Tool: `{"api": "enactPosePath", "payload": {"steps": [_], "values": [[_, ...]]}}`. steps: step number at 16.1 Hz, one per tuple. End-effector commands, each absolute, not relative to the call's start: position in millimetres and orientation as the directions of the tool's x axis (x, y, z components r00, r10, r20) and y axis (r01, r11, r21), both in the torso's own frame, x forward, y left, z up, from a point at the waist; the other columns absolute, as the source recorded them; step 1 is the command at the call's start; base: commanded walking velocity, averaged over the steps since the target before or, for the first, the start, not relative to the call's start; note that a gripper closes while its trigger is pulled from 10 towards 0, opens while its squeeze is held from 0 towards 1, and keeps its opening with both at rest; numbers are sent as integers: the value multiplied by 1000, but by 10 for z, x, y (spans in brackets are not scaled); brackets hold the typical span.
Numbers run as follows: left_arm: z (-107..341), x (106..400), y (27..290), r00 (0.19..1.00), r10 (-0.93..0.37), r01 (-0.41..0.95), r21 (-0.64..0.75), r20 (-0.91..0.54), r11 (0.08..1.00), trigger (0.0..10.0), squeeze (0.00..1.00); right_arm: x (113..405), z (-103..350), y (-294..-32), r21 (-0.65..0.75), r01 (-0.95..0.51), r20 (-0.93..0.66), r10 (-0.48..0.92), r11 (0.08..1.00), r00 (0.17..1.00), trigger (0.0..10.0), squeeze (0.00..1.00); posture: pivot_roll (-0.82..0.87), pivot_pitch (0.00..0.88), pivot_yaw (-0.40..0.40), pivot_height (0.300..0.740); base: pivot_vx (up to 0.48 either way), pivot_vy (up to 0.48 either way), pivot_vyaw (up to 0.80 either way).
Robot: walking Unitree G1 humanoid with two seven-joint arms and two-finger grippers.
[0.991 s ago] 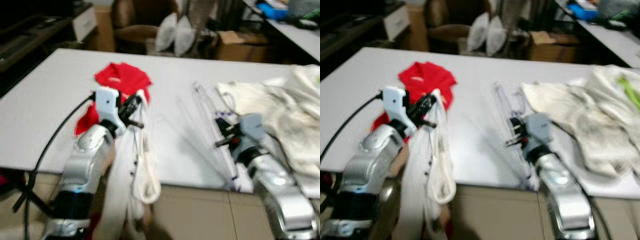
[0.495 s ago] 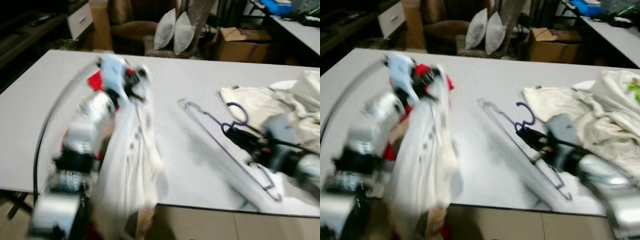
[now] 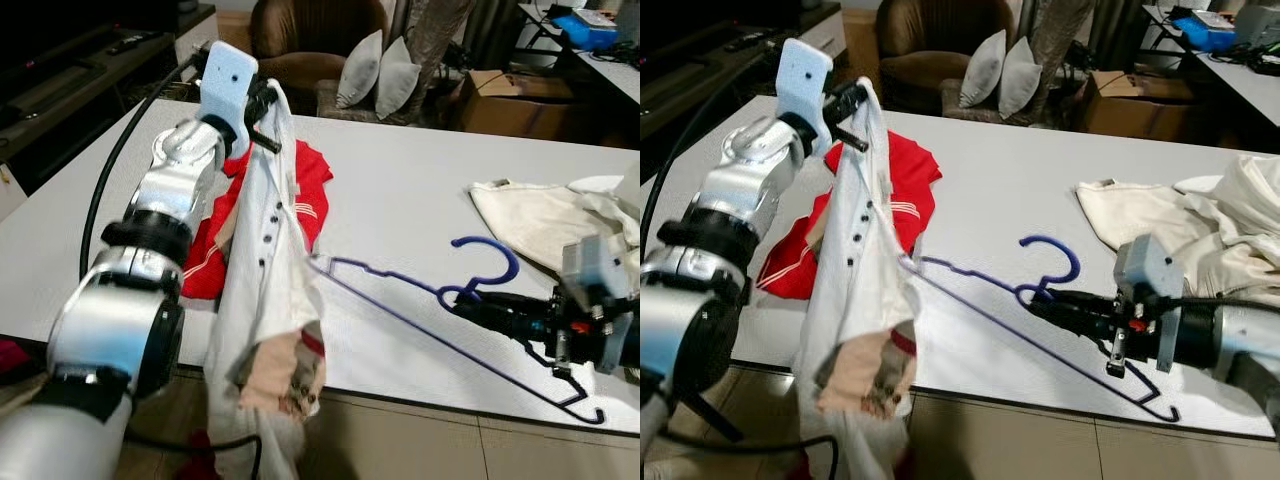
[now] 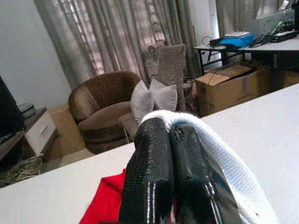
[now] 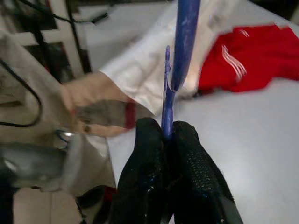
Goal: Hang hanger
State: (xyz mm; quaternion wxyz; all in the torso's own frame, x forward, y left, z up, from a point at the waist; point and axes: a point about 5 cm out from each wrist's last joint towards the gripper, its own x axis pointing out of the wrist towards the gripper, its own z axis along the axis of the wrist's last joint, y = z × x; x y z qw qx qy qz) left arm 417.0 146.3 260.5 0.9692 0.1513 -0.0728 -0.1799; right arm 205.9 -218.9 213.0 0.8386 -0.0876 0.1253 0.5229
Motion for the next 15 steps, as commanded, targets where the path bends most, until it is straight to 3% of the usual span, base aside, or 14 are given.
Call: {"api": "enactPosePath", "payload": {"steps": [1, 5, 8, 10, 11, 12, 13, 14, 15], "values": [[2713, 4193, 1371, 916, -384, 325, 348, 114, 879, 10000, 0, 2048, 2257, -2140, -40, -919, -272, 881, 392, 387, 10000, 0, -224, 0, 7, 740, 0, 0, 0], [2896, 4142, 987, 793, -579, 521, 283, 188, 805, 10000, 0, 2230, 2038, -1880, -25, -937, -319, 885, 350, 339, 10000, 0, -238, 0, 14, 740, 0, 0, 0], [3118, 4091, 1047, 716, -649, 586, 282, 258, 760, 10000, 0, 2390, 1931, -1782, -41, -939, -363, 871, 341, 332, 10000, 0, -236, 0, 11, 740, 0, 0, 0], [3320, 4013, 1154, 650, -694, 649, 249, 311, 719, 10000, 0, 2694, 1948, -1722, -115, -912, -343, 846, 394, 409, 10000, 0, -221, 0, -3, 740, 0, 0, 0], [3379, 3939, 1154, 585, -746, 698, 272, 318, 663, 10000, 0, 2898, 1974, -1710, -181, -876, -326, 813, 447, 483, 10000, 0, -209, 0, -13, 740, 0, 0, 0], [3447, 3843, 1148, 511, -792, 746, 286, 334, 601, 10000, 0, 3149, 2071, -1719, -292, -792, -278, 745, 536, 607, 10000, 0, -209, 0, -13, 740, 0, 0, 0], [3533, 3757, 1154, 450, -815, 774, 295, 365, 560, 10000, 0, 3406, 2263, -1748, -391, -660, -172, 654, 642, 737, 10000, 0, -209, 0, -13, 740, 0, 0, 0], [3694, 3673, 1204, 407, -804, 781, 291, 433, 552, 10000, 0, 3677, 2680, -1825, -412, -446, 62, 513, 795, 856, 10000, 0, -194, 0, -30, 740, 0, 0, 0], [3747, 3658, 1231, 405, -793, 776, 287, 456, 562, 10000, 0, 3721, 2814, -1853, -392, -397, 131, 477, 830, 869, 10000, 0, -194, 0, -30, 740, 0, 0, 0]]}}
